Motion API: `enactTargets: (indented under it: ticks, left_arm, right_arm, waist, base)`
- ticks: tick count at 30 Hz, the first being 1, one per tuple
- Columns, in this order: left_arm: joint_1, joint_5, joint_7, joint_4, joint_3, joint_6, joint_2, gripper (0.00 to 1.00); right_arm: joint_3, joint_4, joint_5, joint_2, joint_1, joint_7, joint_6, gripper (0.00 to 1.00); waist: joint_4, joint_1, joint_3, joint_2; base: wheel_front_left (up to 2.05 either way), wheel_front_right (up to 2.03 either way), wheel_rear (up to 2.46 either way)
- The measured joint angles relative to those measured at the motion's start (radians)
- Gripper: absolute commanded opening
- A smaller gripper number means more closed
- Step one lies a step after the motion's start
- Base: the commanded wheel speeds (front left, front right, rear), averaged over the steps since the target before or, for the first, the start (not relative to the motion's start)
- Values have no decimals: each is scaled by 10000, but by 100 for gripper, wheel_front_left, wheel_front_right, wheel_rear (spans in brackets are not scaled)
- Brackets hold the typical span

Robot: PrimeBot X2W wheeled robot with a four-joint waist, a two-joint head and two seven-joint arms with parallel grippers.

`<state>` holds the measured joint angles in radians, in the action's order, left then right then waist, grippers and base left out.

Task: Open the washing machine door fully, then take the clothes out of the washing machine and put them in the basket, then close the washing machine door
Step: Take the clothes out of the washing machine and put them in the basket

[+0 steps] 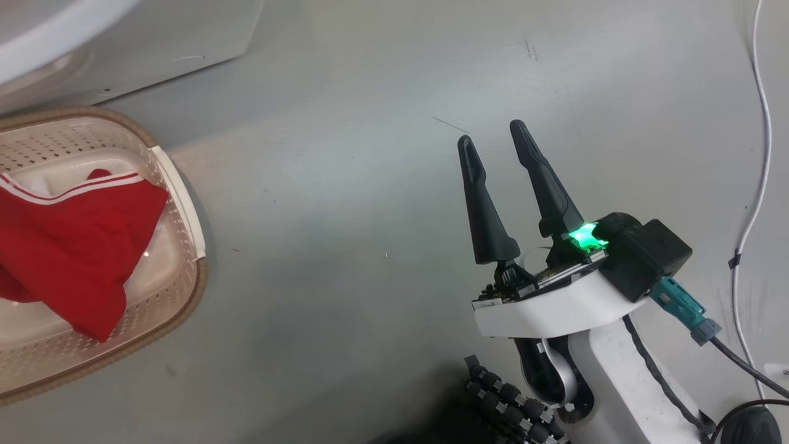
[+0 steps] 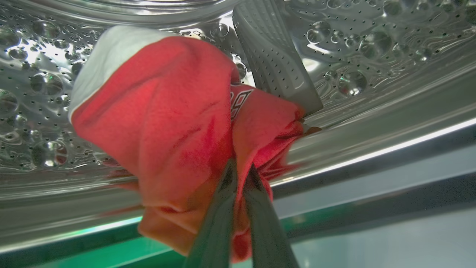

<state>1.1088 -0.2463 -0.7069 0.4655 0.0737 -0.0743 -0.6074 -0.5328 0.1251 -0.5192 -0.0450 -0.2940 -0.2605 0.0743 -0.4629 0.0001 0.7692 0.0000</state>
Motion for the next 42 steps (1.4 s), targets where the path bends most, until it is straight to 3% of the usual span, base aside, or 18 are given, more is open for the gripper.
enactTargets:
  ticks: [5,15,29,42]
  left_arm:
    - [110,-111,61,-4,-21,0,173,0]
    - [107,-314,1187,-368,-17,-12,757,0]
    - [-766,-838,3716,-1371,-303,-12,1774,0]
    - [-2935,-1135,6201,-2242,-355,2,3009,0]
  right_arm:
    - [4,-33,2,0,-94,0,2,100]
    - [198,-201,244,-2,-193,0,77,100]
    - [610,-723,1043,-8,-278,0,75,100]
    - [1266,-1147,1565,-19,-32,0,15,100]
  waist:
    - [54,0,9,0]
    - [378,0,-142,0]
    - [1082,-1,-678,0]
    - [1874,-1,-1661,0]
  base:
    - [0,0,0]
    - [0,0,0]
    - [0,0,0]
    - [0,0,0]
